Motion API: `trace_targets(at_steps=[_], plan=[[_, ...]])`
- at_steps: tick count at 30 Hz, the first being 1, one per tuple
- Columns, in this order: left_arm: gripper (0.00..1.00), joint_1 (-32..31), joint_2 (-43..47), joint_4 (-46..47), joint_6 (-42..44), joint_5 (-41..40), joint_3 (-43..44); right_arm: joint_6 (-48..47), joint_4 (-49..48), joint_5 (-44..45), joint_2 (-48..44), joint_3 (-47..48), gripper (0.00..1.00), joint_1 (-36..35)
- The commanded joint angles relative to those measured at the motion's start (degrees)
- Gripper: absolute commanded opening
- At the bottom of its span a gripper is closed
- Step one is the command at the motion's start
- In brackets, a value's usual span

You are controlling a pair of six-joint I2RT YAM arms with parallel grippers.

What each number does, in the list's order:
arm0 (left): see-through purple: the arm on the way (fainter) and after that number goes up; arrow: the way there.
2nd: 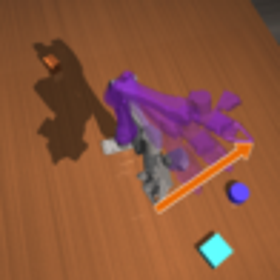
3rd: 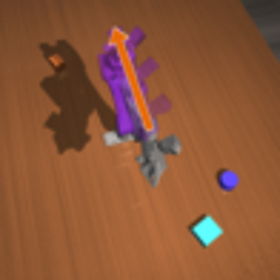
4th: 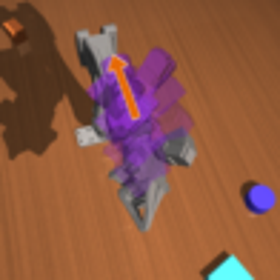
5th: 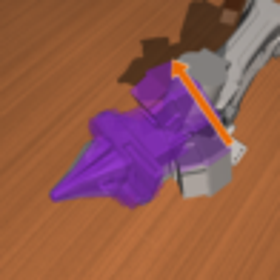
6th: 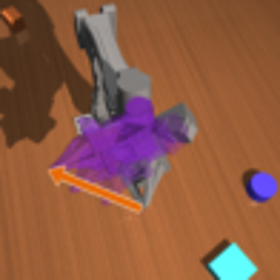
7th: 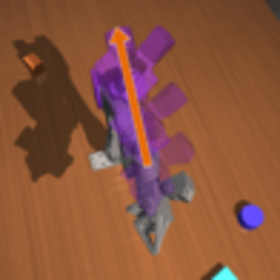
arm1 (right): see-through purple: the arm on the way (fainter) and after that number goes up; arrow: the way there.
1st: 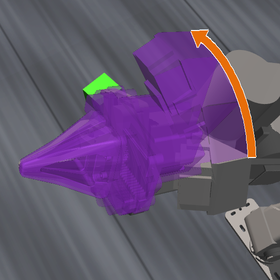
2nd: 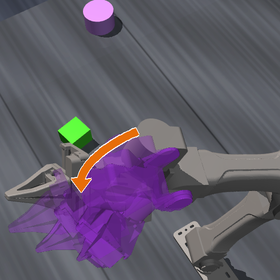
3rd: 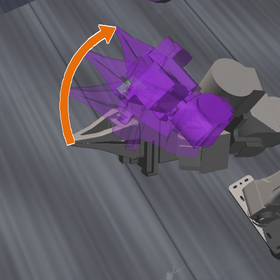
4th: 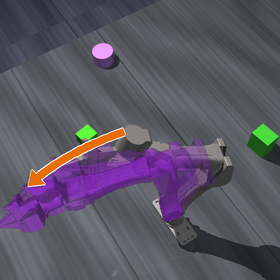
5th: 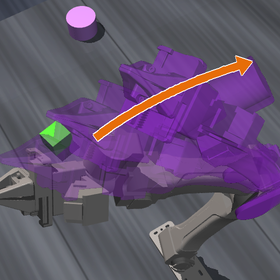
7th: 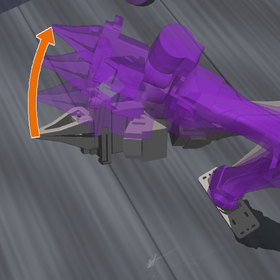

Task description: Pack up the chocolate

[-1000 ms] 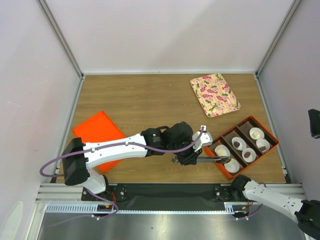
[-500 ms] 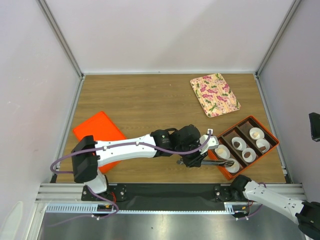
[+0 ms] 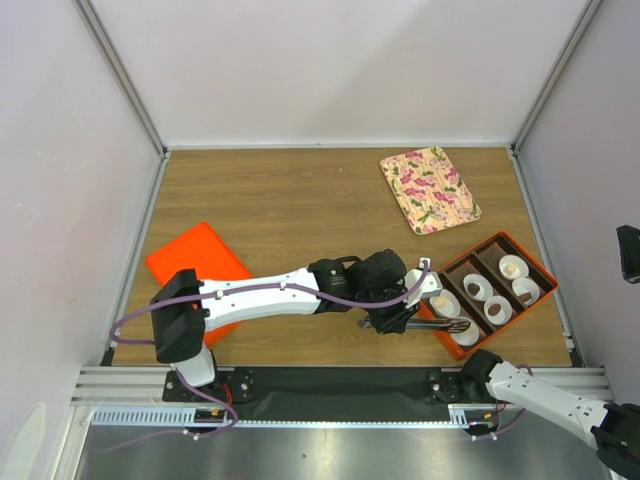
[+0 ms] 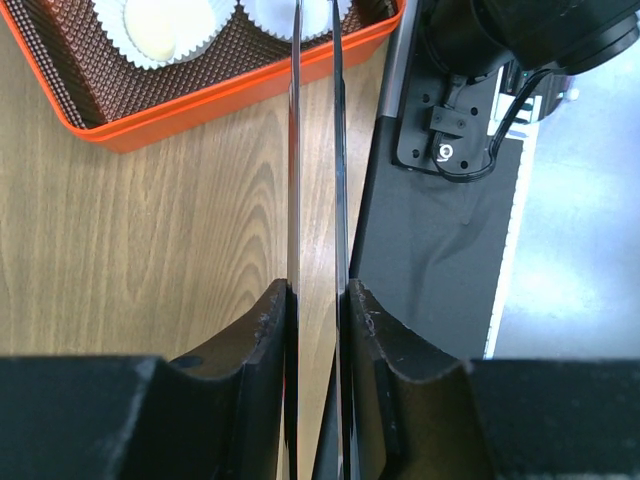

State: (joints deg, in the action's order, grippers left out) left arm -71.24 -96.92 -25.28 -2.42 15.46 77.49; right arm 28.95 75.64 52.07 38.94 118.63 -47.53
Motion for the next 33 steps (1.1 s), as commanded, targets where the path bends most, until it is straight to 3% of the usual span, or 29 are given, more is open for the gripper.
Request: trace_targets(at_steps=[1, 8, 17, 24, 28, 30, 33], plan=[[0.32, -0.4, -0.2, 1.8, 1.1, -0.6, 2.8, 1.3, -0.6, 0.4, -0.6, 0.0, 0.96, 0.0], [0.38, -0.4, -0.5, 2.1, 1.2, -1.8, 2.6, 1.4, -1.3, -0.5, -0.7, 0.0, 0.95, 0.1], [0.38, -0.4, -0.9, 2.5, 1.3, -2.5, 3.1, 1.2, -1.8, -1.0, -1.0, -0.1, 0.95, 0.5], [0.39, 0.7, 3.8, 2.6, -2.4, -11.1, 6.2, 1.7, -1.7, -0.6, -0.7, -0.6, 0.95, 0.5], [0.42, 5.2, 8.8, 1.6, -6.8, -18.4, 7.1, 3.2, -3.1, -1.3, -1.1, -4.1, 0.95, 0.3], [0.44, 9.8, 11.1, 1.2, -12.2, -24.8, 4.9, 4.4, -4.1, -2.7, -1.0, -6.8, 0.95, 0.0], [0.44, 18.2, 13.1, 1.2, -19.4, -27.1, -0.2, 5.7, -5.1, -4.8, 0.1, -12.2, 0.96, -0.9]])
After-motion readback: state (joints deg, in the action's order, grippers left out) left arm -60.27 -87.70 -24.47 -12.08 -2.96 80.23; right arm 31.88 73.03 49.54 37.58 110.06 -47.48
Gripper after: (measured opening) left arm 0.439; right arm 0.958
